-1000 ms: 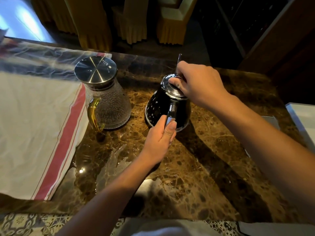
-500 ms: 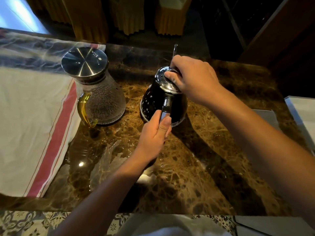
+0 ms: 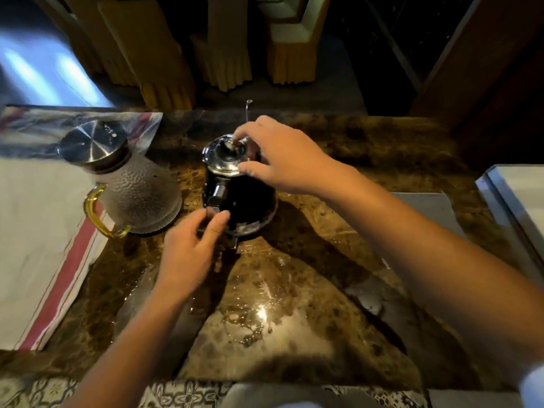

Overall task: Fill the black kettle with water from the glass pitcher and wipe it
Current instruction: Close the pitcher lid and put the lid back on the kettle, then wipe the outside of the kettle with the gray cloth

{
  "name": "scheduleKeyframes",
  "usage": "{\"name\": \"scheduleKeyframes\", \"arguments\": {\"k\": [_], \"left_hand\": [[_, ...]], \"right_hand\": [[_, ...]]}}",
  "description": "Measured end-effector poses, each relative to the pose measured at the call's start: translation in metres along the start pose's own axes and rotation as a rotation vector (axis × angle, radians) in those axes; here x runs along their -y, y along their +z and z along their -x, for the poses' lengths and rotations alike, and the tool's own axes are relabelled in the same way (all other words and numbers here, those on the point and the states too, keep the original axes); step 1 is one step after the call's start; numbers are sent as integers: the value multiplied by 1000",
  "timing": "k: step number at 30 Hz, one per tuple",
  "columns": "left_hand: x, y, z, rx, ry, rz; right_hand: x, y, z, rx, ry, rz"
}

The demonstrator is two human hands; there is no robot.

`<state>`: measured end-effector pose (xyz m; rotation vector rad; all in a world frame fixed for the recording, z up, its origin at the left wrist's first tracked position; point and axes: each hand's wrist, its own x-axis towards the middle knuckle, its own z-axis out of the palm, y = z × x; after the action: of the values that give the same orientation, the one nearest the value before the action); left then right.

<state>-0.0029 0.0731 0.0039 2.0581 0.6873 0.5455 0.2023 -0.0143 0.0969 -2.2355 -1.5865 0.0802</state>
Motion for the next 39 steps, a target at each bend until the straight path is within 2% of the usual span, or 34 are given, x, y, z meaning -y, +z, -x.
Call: {"name": "scheduleKeyframes", "arguments": {"k": [4,8,11,14,16,21,26,29,32,34,36,39], "left_hand": [[-9,-1,5,-43,-27,-84],[-22,4,10,-145,-43,-175],[-38,0,5,-281,66,-360],[-63,-10,-16,-301,139,-467],[-75,-11,-38,-246,198,-529],[-86,2,-92,29,314,-592],[-92,9,-113,148,335,-606],[-88,5,-119,167,361,-626],[-80,3,-119,161,397,-595],[-75,-2,-121,214,429,-578],[-74,-10,-126,318,422,-559],[-74,-24,-134,444,401,-521]], "right_hand": [[-28,-12,31,-51,-17,-167],[-80,-14,82,-265,72,-296],[-130,-2,122,-353,283,-221],[-169,14,159,-263,524,-139],[-183,26,179,-195,608,-77],[-196,56,206,-68,710,90],[-205,78,220,47,689,237],[-203,77,220,-27,639,230],[-197,77,222,-132,540,126],[-192,77,225,-199,538,34],[-183,71,224,-314,633,-186],[-163,59,212,-531,911,-582]]}}
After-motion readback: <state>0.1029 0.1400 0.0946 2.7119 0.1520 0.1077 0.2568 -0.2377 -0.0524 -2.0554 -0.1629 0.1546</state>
